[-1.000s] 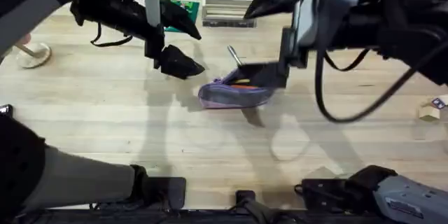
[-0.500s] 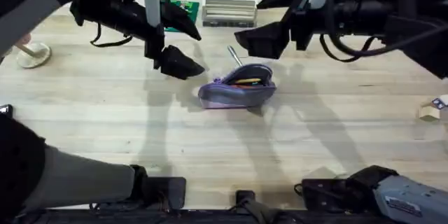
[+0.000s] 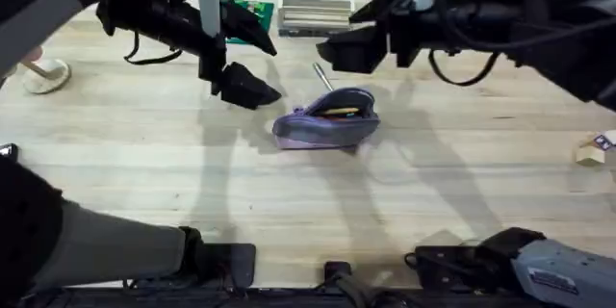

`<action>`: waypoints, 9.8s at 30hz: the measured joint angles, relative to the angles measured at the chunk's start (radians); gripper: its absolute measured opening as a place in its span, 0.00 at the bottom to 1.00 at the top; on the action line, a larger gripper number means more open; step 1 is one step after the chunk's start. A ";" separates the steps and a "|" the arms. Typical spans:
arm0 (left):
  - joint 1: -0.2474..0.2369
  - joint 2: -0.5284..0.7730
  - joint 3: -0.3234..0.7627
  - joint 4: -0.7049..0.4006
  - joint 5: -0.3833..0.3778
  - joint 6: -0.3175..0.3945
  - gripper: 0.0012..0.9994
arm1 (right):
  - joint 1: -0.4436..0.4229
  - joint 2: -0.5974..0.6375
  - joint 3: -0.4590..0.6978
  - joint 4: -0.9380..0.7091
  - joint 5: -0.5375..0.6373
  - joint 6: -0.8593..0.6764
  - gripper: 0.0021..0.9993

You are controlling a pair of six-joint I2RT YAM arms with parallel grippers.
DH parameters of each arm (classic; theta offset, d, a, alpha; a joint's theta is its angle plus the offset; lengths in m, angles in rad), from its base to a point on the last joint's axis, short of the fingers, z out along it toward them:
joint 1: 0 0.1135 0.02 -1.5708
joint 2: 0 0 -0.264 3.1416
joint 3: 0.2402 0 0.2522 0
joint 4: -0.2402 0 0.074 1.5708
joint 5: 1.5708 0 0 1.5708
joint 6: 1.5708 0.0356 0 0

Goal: Unzip the bag, pick up the pens from the table one at a time and place them inside, then zip the bag closed.

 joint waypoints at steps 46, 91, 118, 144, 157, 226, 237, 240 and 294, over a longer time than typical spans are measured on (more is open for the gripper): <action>0.000 0.000 0.000 0.000 0.000 0.000 0.99 | 0.121 0.586 0.270 -0.086 0.480 0.216 1.00; 0.000 0.000 0.000 -0.031 0.000 0.000 0.99 | 0.051 0.605 0.321 -0.124 0.506 0.100 0.03; 0.000 0.000 0.000 -0.033 0.000 0.000 0.99 | 0.004 0.134 0.337 -0.360 0.501 -0.417 0.03; 0.000 0.000 0.000 -0.033 0.000 0.000 0.99 | 0.179 0.248 0.338 -0.745 0.432 -0.982 0.03; 0.000 0.000 0.000 -0.033 0.000 0.000 0.99 | 0.180 0.404 0.338 -0.773 0.398 -1.019 0.03; 0.037 0.000 0.000 -0.197 -0.052 0.126 0.99 | 0.291 0.225 0.341 -0.596 0.240 -0.752 1.00; 0.205 0.000 0.000 -0.314 -0.055 0.414 0.99 | 0.272 0.226 0.341 -0.593 0.232 -0.264 1.00; 0.214 0.000 0.000 -0.322 -0.060 0.504 0.99 | 0.250 0.226 0.341 -0.594 0.231 -0.111 1.00; 0.214 0.000 0.000 -0.298 -0.208 0.640 0.99 | 0.251 0.468 0.343 -0.483 0.231 0.389 1.00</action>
